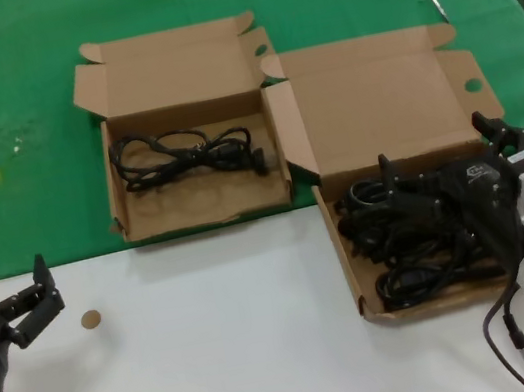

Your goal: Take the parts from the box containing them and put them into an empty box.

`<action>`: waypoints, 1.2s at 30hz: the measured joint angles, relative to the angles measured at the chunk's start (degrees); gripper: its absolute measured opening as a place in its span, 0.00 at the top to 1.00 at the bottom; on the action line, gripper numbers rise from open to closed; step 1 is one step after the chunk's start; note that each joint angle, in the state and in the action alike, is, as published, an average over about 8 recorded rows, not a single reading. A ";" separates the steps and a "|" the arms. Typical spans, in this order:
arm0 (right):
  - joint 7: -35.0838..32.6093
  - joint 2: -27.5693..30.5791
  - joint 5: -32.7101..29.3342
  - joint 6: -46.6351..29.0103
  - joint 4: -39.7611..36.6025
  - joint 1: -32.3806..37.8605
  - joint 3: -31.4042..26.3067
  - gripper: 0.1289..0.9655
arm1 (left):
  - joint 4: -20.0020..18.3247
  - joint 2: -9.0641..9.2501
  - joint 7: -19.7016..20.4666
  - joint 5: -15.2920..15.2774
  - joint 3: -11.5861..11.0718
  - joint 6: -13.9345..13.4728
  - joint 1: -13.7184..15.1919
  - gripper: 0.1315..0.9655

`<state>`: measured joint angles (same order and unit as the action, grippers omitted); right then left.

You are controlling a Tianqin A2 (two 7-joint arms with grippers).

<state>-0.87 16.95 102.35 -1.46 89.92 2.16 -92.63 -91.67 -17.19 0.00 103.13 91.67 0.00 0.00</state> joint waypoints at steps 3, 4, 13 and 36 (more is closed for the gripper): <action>0.00 0.00 0.00 0.00 0.00 0.00 0.00 0.00 | 0.00 0.00 0.00 0.00 0.00 0.00 0.00 0.00; 0.00 0.00 0.00 0.00 0.00 0.00 0.00 0.00 | 0.00 0.00 0.00 0.00 0.00 0.00 0.00 0.00; 0.00 0.00 0.00 0.00 0.00 0.00 0.00 0.00 | 0.00 0.00 0.00 0.00 0.00 0.00 0.00 0.00; 0.00 0.00 0.00 0.00 0.00 0.00 0.00 0.00 | 0.00 0.00 0.00 0.00 0.00 0.00 0.00 0.00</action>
<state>-0.87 16.95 102.35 -1.46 89.92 2.16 -92.63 -91.67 -17.19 0.00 103.13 91.67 0.00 0.00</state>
